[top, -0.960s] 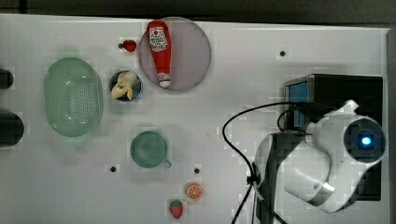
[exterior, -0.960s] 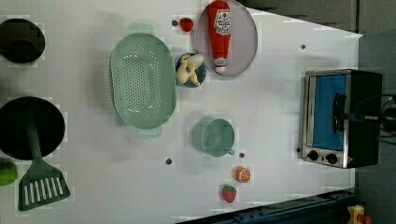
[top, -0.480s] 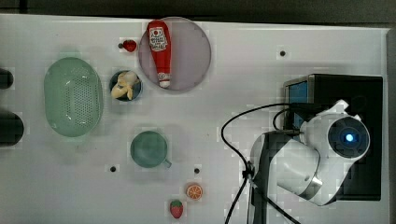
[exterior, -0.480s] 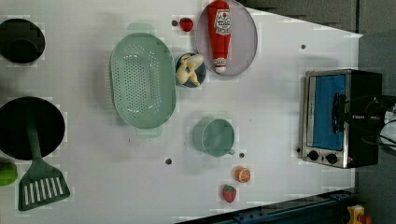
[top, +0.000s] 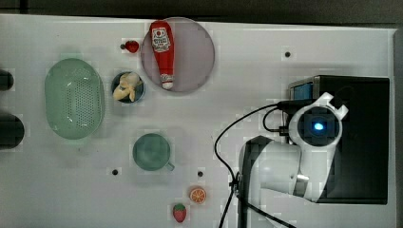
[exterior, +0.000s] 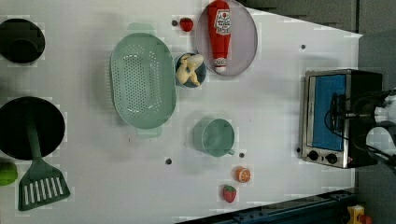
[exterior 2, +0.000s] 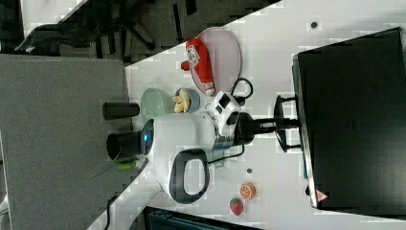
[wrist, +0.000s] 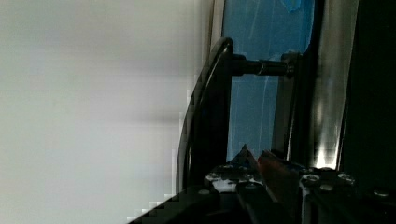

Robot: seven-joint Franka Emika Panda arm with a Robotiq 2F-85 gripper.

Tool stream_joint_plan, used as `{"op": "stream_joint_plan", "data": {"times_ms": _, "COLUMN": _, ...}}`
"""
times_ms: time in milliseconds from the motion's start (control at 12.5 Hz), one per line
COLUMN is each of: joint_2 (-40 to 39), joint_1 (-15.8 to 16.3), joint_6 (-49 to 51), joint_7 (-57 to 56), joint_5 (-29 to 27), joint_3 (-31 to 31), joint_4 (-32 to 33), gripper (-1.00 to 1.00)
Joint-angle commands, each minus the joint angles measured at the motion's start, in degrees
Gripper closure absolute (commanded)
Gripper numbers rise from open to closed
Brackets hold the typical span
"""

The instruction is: Flap open oven.

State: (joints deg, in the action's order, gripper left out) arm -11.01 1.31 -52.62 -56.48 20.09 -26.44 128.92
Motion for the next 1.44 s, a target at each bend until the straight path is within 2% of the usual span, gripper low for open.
{"op": "stream_joint_plan", "data": {"times_ms": 80, "joint_2": -4.3, "joint_1": 5.0, "joint_6": 0.4, "joint_7": 15.5, "joint_5": 7.5, "joint_3": 3.8, "joint_4": 0.8, "gripper": 0.65}}
{"op": "stream_joint_plan", "data": {"times_ms": 400, "joint_2": -8.5, "joint_1": 9.5, "joint_6": 5.0, "joint_7": 32.4, "joint_5": 17.0, "joint_3": 6.1, "joint_4": 0.7, "gripper": 0.65}}
{"op": "stream_joint_plan", "data": {"times_ms": 880, "joint_2": -17.5, "joint_1": 18.2, "joint_6": 13.2, "joint_7": 57.6, "joint_5": 29.6, "joint_3": 7.7, "joint_4": -2.3, "gripper": 0.65}}
{"op": "stream_joint_plan", "data": {"times_ms": 1200, "joint_2": -26.8, "joint_1": 22.7, "joint_6": 15.9, "joint_7": 60.7, "joint_5": 33.3, "joint_3": 7.9, "joint_4": -8.1, "gripper": 0.65}}
{"op": "stream_joint_plan", "data": {"times_ms": 1440, "joint_2": -32.8, "joint_1": 24.9, "joint_6": 19.4, "joint_7": 63.3, "joint_5": 33.6, "joint_3": 7.7, "joint_4": -12.7, "gripper": 0.65}}
